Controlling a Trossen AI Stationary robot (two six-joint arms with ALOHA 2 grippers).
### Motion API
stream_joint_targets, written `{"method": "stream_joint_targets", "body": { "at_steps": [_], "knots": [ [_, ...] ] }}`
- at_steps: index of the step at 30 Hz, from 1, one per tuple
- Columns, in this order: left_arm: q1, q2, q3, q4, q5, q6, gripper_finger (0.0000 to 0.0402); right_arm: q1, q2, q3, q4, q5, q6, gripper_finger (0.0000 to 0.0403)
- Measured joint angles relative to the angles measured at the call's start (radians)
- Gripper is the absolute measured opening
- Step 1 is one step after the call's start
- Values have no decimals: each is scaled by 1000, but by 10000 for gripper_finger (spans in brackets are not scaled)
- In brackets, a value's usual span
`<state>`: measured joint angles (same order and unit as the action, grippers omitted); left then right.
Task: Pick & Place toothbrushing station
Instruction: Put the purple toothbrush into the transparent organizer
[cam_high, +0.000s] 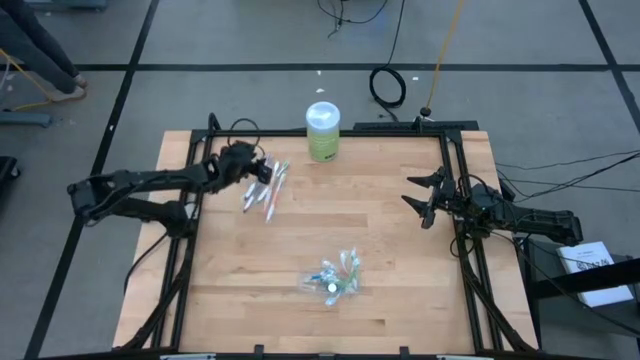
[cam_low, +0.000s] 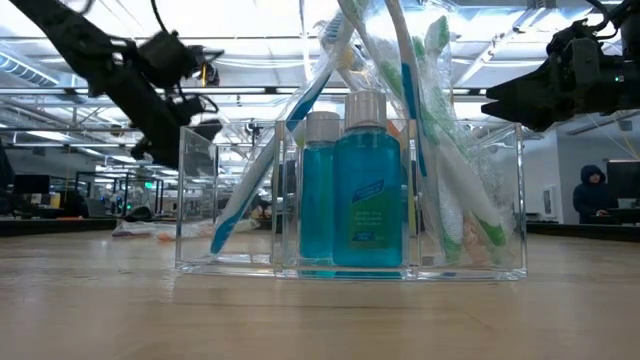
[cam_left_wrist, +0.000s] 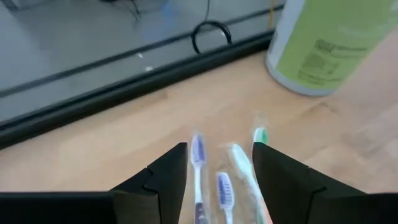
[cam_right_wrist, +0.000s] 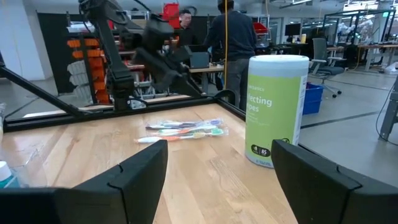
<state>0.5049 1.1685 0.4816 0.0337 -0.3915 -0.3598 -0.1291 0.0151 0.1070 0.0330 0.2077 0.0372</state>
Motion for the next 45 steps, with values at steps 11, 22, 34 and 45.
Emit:
{"method": "stream_joint_targets", "body": {
  "at_steps": [11, 22, 34, 45],
  "knots": [
    [150, 221, 20, 107, 173, 25, 188, 0, 0, 0, 0, 0, 0, 279],
    [181, 418, 340, -254, 208, 71, 188, 0, 0, 0, 0, 0, 0, 279],
    [224, 570, 495, -484, 228, 46, 188, 0, 0, 0, 0, 0, 0, 279],
    [233, 612, 497, -455, 235, 63, 187, 0, 0, 0, 0, 0, 0, 279]
  ]
}}
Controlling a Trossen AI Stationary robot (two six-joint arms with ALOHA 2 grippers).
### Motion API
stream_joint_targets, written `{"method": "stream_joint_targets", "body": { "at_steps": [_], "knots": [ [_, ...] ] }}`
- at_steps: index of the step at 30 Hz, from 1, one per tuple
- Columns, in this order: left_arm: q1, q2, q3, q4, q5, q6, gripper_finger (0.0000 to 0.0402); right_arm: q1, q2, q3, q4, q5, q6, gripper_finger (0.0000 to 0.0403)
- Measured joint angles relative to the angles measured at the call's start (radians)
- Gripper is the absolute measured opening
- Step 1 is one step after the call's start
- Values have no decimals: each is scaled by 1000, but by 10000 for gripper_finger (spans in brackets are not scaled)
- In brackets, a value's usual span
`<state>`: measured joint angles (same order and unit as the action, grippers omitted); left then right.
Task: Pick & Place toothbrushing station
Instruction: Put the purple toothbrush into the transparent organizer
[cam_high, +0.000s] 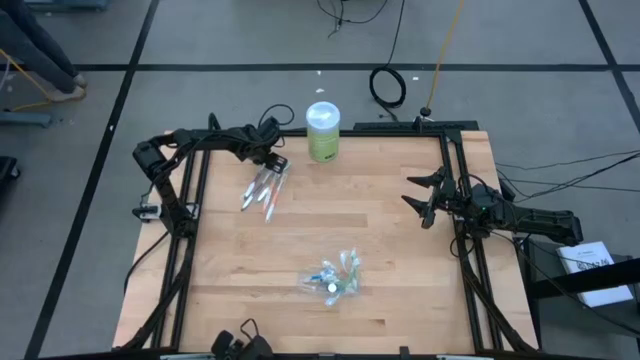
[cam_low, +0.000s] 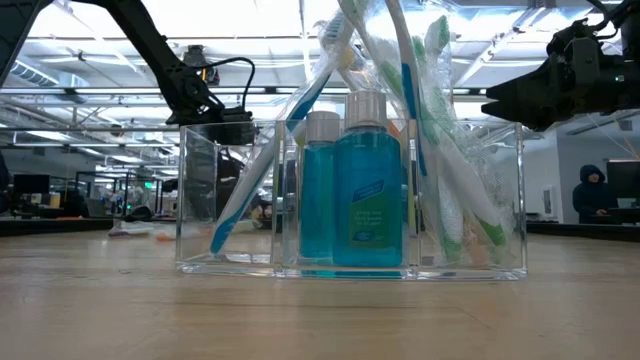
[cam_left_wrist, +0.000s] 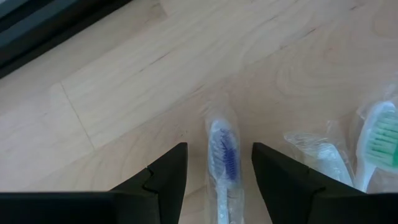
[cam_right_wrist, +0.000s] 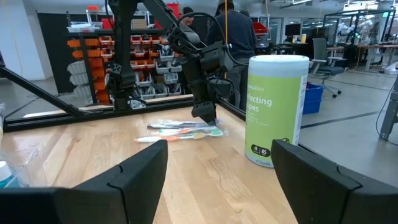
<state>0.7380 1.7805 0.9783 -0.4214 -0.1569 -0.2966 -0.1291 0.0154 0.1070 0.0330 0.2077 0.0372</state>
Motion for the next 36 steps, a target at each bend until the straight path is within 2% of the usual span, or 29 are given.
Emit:
{"method": "stream_joint_targets", "body": {
  "at_steps": [4, 12, 15, 19, 21, 24, 27, 31, 36],
  "knots": [
    [7, 0, 0, 5, 11, 15, 162, 0, 0, 0, 0, 0, 0, 279],
    [26, 1, 0, 11, 42, 33, 60, 0, 0, 0, 0, 0, 0, 279],
    [25, 0, 0, 13, 37, 63, 33, 0, 0, 0, 0, 0, 0, 279],
    [24, -20, -2, 11, 6, 122, 31, 0, 0, 0, 0, 0, 0, 279],
    [20, -46, -2, 14, 5, 142, 45, 0, 0, 0, 0, 0, 0, 279],
    [5, -98, -2, 14, 10, 142, 65, 0, 0, 0, 0, 0, 0, 279],
    [-22, -181, -2, 25, 12, 143, 62, 0, 0, 0, 0, 0, 0, 279],
    [-94, -315, -2, 34, 83, 145, 30, 0, 0, 0, 0, 0, 0, 279],
    [-251, -509, -16, 111, 148, 145, 26, 0, 0, 0, 0, 0, 0, 279]
  ]
}}
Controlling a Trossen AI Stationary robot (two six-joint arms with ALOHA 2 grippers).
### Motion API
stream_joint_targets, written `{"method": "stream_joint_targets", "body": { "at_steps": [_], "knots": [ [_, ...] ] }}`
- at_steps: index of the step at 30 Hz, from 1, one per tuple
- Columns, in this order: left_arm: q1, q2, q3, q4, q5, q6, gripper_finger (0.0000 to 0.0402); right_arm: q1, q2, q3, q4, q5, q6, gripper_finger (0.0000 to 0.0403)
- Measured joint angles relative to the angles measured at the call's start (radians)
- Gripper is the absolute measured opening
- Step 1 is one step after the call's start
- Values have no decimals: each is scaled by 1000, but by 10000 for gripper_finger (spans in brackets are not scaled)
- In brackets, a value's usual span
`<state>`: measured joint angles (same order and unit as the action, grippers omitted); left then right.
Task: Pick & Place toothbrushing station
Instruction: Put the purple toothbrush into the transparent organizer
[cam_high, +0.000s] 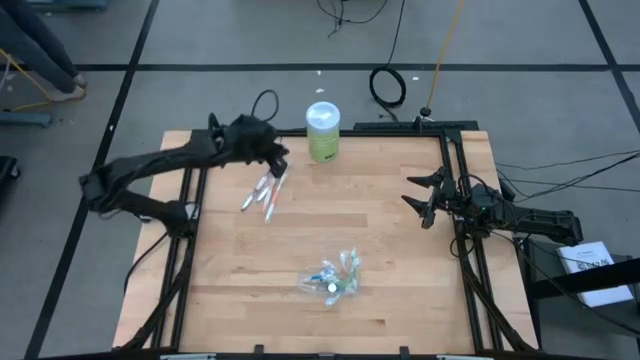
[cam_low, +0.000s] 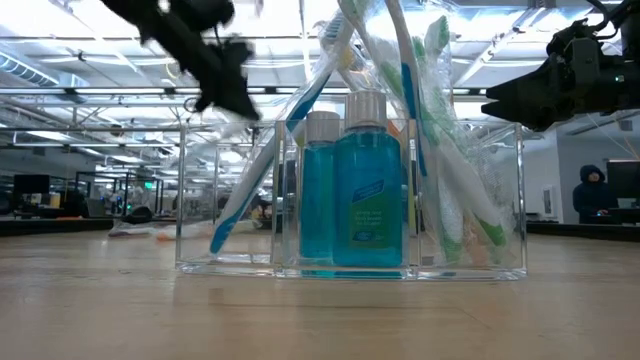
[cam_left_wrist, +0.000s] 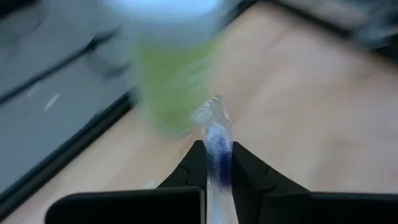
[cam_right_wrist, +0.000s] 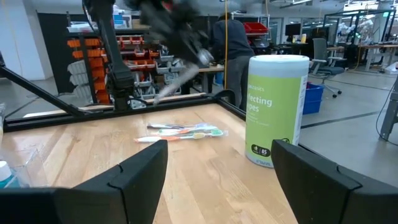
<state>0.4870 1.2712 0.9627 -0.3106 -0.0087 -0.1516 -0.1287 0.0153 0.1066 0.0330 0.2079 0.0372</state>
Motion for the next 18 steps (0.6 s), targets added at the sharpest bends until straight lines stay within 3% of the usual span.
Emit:
{"method": "stream_joint_targets", "body": {
  "at_steps": [4, 8, 13, 18],
  "knots": [
    [-172, -141, -26, 81, 2, -7, 26, 0, 0, 0, 0, 0, 0, 279],
    [-379, -230, -61, 195, -69, 2, 28, 0, 0, 0, 0, 0, 0, 279],
    [-628, -260, -146, 422, -174, 71, 27, 0, 0, 0, 0, 0, 0, 279],
    [-814, -231, -300, 789, -203, 162, 27, 0, 0, 0, 0, 0, 0, 279]
  ]
}}
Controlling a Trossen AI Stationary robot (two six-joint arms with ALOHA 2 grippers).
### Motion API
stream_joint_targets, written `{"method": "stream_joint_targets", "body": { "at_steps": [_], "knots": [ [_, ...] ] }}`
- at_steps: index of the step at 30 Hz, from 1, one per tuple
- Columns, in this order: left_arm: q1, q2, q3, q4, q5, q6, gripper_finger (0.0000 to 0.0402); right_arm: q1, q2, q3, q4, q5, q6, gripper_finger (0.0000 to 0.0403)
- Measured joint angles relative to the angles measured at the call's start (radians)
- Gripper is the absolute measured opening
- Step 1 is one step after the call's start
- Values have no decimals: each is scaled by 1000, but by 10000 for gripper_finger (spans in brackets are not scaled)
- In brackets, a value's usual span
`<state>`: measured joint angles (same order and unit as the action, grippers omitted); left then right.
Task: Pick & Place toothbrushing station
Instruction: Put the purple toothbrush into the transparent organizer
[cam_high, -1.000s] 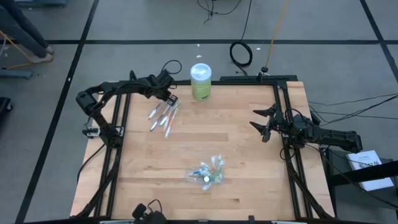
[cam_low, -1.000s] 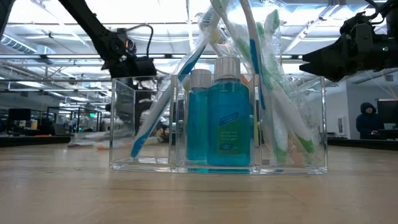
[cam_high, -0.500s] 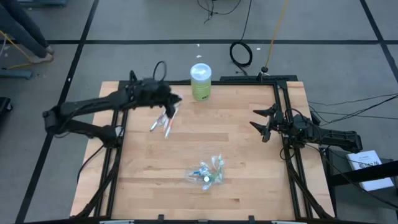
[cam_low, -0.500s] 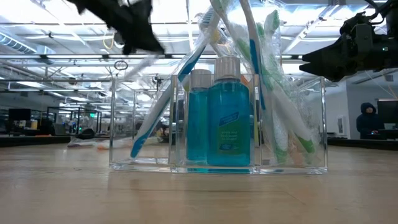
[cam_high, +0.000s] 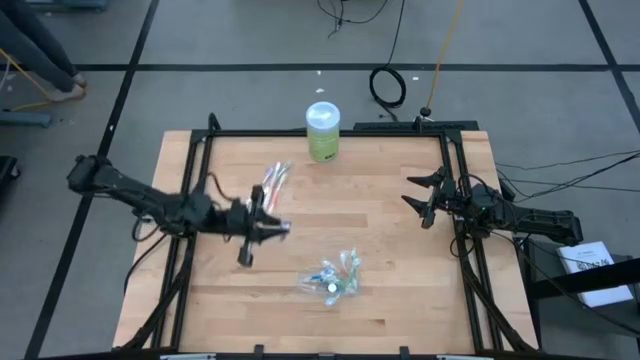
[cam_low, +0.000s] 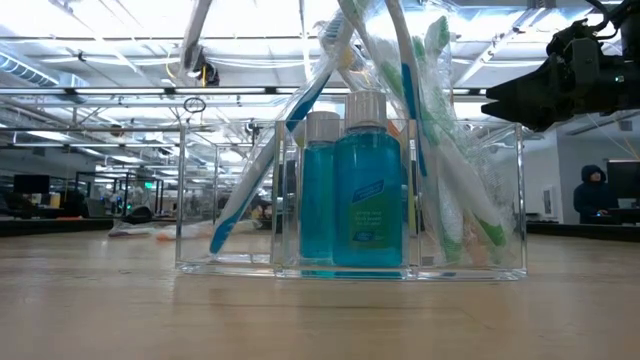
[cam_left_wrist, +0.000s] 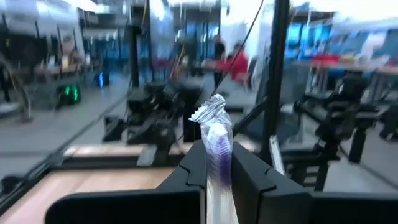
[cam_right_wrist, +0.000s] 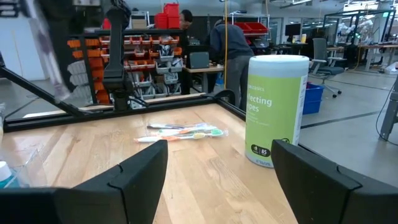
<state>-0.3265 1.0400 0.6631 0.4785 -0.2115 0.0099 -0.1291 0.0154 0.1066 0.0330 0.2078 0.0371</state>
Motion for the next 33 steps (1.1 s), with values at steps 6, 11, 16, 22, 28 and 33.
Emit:
{"method": "stream_joint_targets", "body": {
  "at_steps": [6, 11, 16, 22, 28, 33],
  "knots": [
    [-103, 89, -148, 434, -32, 40, 27, 0, 0, 0, 0, 0, 0, 279],
    [-108, 224, -158, 557, -23, 10, 27, 0, 0, 0, 0, 0, 0, 279],
    [-107, 340, -114, 661, 39, 8, 27, 0, 0, 0, 0, 0, 0, 279],
    [-99, 420, -99, 670, 60, 3, 27, 0, 0, 0, 0, 0, 0, 279],
    [-76, 506, -99, 700, 76, 16, 26, 0, 0, 0, 0, 0, 0, 279],
    [-32, 555, -99, 704, 99, -27, 26, 0, 0, 0, 0, 0, 0, 279]
  ]
}}
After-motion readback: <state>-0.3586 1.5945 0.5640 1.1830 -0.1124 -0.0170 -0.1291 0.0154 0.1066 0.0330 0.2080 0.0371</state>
